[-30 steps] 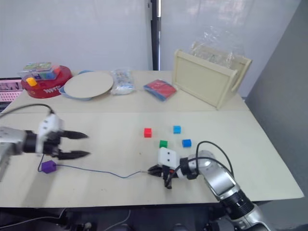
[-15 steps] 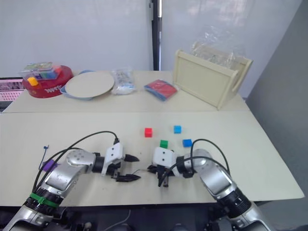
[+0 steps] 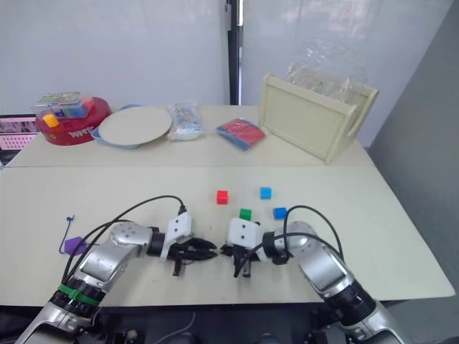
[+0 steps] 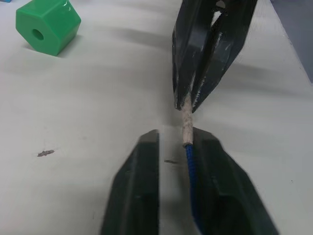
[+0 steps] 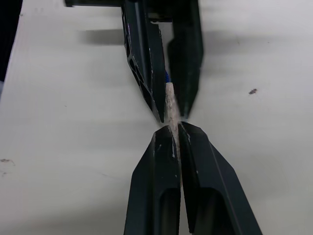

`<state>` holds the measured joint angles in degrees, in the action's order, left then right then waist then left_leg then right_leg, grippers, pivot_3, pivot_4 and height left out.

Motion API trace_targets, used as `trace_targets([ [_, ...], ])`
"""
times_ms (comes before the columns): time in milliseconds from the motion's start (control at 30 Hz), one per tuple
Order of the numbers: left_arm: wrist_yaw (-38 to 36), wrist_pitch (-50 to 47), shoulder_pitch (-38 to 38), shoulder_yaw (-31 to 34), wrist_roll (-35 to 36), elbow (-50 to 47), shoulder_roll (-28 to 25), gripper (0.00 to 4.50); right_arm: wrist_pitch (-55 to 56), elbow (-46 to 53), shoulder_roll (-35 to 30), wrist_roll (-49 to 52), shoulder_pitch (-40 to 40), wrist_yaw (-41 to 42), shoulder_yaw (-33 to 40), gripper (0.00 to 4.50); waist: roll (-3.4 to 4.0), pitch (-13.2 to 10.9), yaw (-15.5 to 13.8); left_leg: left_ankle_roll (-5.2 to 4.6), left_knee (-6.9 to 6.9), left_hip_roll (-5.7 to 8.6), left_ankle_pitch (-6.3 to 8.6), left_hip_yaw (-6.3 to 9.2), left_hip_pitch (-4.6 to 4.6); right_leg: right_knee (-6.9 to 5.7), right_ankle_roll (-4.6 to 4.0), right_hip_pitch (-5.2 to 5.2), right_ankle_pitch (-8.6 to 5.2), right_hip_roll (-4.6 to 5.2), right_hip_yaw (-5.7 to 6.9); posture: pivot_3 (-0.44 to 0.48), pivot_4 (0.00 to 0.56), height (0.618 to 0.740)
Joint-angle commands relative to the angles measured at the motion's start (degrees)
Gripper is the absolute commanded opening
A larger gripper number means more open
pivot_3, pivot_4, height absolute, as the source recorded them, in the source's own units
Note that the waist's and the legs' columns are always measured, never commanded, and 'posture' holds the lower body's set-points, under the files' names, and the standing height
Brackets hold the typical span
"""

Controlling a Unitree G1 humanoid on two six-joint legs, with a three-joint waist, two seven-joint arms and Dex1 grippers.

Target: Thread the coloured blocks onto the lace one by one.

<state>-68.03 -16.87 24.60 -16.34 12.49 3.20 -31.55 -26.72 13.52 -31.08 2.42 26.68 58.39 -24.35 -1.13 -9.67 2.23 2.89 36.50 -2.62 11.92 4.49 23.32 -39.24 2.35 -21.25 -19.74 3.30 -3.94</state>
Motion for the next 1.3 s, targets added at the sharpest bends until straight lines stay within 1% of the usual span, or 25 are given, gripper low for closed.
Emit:
trace_targets([
  [33,0.3,-0.3,0.3,0.7,0.7,-1.4,0.3,0.03,-0.3,2.6,-0.4,0.5,0.1,0.1,0.3,0.0,0.0,0.0,0.0,0.0,0.0,0.0,0.0,0.0,0.0,0.0,0.0,0.0,0.0,0.0,0.0,0.0,0.15,0.74],
  [333,0.9,-1.2,0.1,1.5,1.4,-2.0,1.1,0.03,-1.2,3.5,-1.4,0.7,-0.6,1.3,-0.7,0.0,0.0,0.0,0.0,0.0,0.0,0.0,0.0,0.0,0.0,0.0,0.0,0.0,0.0,0.0,0.0,0.0,0.15,0.74],
  [533,0.4,-1.2,0.1,2.0,2.1,-1.8,1.1,0.03,-3.2,4.7,0.1,2.7,-0.8,0.0,1.1,0.0,0.0,0.0,0.0,0.0,0.0,0.0,0.0,0.0,0.0,0.0,0.0,0.0,0.0,0.0,0.0,0.0,0.15,0.74],
  [600,0.3,-1.1,0.1,2.1,2.1,-1.4,0.9,0.0,-3.9,5.5,0.5,3.6,-1.2,-0.7,2.2,0.73,0.0,0.0,0.0,0.0,0.0,0.0,0.0,0.0,0.0,0.0,0.0,0.0,0.0,0.0,0.0,0.0,0.15,0.74],
  [633,0.2,-1.0,0.1,2.2,2.1,-1.2,0.8,0.0,-4.2,5.9,0.6,3.8,-1.3,-0.9,2.6,0.98,0.0,0.0,0.0,0.0,0.0,0.0,0.0,0.0,0.0,0.0,0.0,0.0,0.0,0.0,0.0,0.0,0.15,0.74],
  [767,-0.6,-0.9,-0.3,2.7,2.3,-0.8,0.1,0.0,-6.3,8.2,0.3,5.8,-3.0,-3.3,6.3,2.42,0.0,0.0,-0.1,0.0,0.01,0.0,0.0,0.01,0.01,0.0,0.0,0.02,0.0,0.0,0.0,0.0,0.15,0.74],
  [867,-1.3,-1.2,-0.7,3.3,2.6,-0.8,-0.9,0.0,-9.5,11.9,-0.9,9.1,-7.3,-5.5,12.7,3.43,0.0,0.0,-0.4,0.0,0.02,0.01,0.0,0.01,0.03,0.01,0.0,0.02,0.0,0.01,0.0,0.0,0.15,0.74],
  [967,-1.7,-1.3,-1.4,4.4,3.0,-0.9,-2.2,0.0,-13.4,17.1,0.5,14.0,-15.1,-10.4,22.3,4.48,0.0,0.0,-0.9,0.0,0.02,0.01,0.0,0.02,0.06,0.06,0.0,0.04,0.0,0.02,0.0,0.0,0.15,0.74],
  [1033,-2.1,-2.2,-2.2,5.4,3.7,-1.3,-3.5,0.0,-12.7,22.1,5.5,14.1,-25.7,-18.0,29.4,4.48,-0.01,0.0,-1.1,0.0,0.01,0.01,0.0,0.02,0.06,0.07,0.0,0.03,0.0,0.01,0.0,0.0,0.15,0.74],
  [1100,-2.2,-3.1,-2.6,6.0,4.3,-1.6,-4.2,0.0,-12.0,25.5,10.0,13.3,-31.9,-24.0,32.1,4.48,0.0,0.0,-1.3,-0.01,-0.09,0.0,0.0,0.04,0.02,0.09,0.01,0.05,0.0,0.0,0.01,0.0,0.15,0.74],
  [1200,-2.1,-4.0,-2.6,6.4,4.9,-1.9,-4.6,0.0,-10.2,27.7,16.7,10.8,-35.9,-32.6,31.3,4.48,0.02,0.0,-0.6,0.0,-0.08,0.01,0.0,-0.03,-0.07,0.03,-0.01,0.05,0.01,0.02,-0.09,0.0,0.15,0.74],
  [1267,-2.3,-4.0,-2.6,6.5,4.9,-1.9,-4.9,0.0,-8.2,25.9,20.3,5.8,-36.3,-39.7,28.6,4.48,0.01,0.0,-0.2,0.02,-0.1,0.01,-0.01,-0.03,-0.14,-0.06,-0.02,0.06,0.02,0.01,-0.09,0.0,0.15,0.74],
  [1300,-2.3,-4.0,-2.6,6.5,4.9,-1.9,-4.9,0.0,-7.2,25.0,21.7,4.2,-36.3,-41.9,27.3,4.48,0.02,0.0,-0.1,0.02,-0.12,-0.03,-0.01,0.0,-0.18,-0.08,-0.03,0.08,0.02,-0.03,-0.06,0.0,0.15,0.74],
])
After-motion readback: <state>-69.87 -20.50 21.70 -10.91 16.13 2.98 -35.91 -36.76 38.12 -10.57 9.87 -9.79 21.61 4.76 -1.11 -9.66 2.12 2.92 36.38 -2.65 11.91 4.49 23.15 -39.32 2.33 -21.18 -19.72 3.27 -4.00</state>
